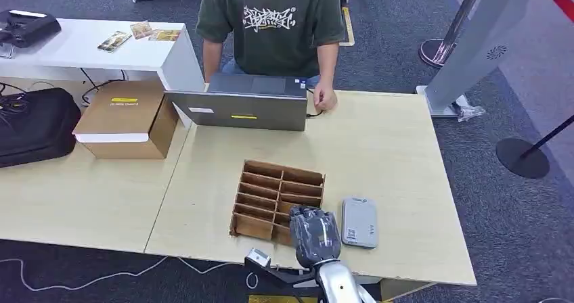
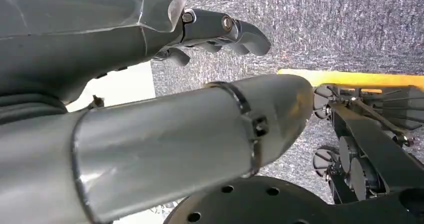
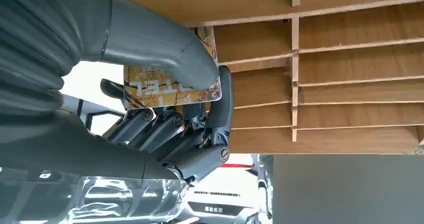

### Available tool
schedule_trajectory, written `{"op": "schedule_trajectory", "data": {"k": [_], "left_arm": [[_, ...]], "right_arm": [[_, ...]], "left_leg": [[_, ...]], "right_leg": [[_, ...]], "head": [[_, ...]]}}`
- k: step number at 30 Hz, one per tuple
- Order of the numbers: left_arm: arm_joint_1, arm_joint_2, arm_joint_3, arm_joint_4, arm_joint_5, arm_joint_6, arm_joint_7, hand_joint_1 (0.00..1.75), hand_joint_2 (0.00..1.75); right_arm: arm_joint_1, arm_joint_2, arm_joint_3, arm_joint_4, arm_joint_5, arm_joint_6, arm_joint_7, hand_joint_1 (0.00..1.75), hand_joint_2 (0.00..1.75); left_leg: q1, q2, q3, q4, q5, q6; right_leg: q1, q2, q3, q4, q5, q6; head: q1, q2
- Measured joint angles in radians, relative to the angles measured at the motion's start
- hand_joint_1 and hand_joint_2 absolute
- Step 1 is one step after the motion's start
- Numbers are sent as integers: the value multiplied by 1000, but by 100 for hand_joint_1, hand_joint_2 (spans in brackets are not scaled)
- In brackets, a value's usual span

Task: Pass the card to the sensor for recognition and then transmit it.

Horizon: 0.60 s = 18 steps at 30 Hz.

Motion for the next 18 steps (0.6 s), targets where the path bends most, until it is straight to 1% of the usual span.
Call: {"op": "schedule_trajectory", "data": {"k": [4, 6, 10, 13, 14, 15, 16, 17, 18], "left_arm": [[0, 0, 0, 0, -3, 2, 0, 0, 0], [0, 0, 0, 0, -3, 2, 0, 0, 0], [0, 0, 0, 0, 0, 3, -4, 0, 0], [2, -1, 0, 0, 0, 4, -13, 0, 0], [1, -2, 0, 0, 0, 5, -15, 0, 0], [1, -2, 0, 0, 0, 5, -16, 0, 0], [4, -3, 0, 0, 0, 6, -16, 0, 0], [8, -3, 0, 0, 0, 8, -16, 0, 0], [9, -3, 0, 0, 0, 8, -16, 0, 0]], "right_arm": [[6, 1, -8, -12, 0, -25, -18, 175, 175], [10, 1, -16, -24, 0, -53, -20, 175, 175], [26, 1, -58, -111, 0, -144, -12, 175, 175], [34, -2, -90, -184, 0, -237, 4, 175, 175], [50, -3, -108, -219, 0, -276, -15, 175, 175], [68, 0, -133, -262, 0, -318, -47, 175, 175], [98, 17, -185, -331, -1, -386, -102, 175, 175], [109, 32, -222, -374, -9, -422, -138, 175, 175], [120, 43, -250, -414, -28, -424, -160, 175, 175]], "left_leg": [[0, 0, 0, 0, 0, 0], [0, 0, 0, 0, 0, 0], [0, 0, 0, 0, 0, 0], [0, 0, 0, 0, 0, 0], [0, 0, 0, 0, 0, 0], [0, -1, 0, 0, 0, 0], [0, -2, -1, 0, 0, 0], [0, -1, 0, 0, 0, 0], [0, 0, 0, 0, 0, 0]], "right_leg": [[0, 0, 0, 0, 0, 0], [0, 0, 0, 0, 0, 0], [0, 0, 0, 0, 0, 0], [0, 0, 0, 0, 0, 0], [0, 0, 0, 0, 0, 0], [0, -2, 0, 0, 0, 0], [0, -3, 0, 0, 0, 0], [0, -1, 0, 0, 0, 0], [0, 0, -1, 0, 0, 0]], "head": [[0, 0], [0, 0], [0, 0], [0, 0], [0, 0], [0, 0], [0, 0], [0, 0], [-1, 0]]}}
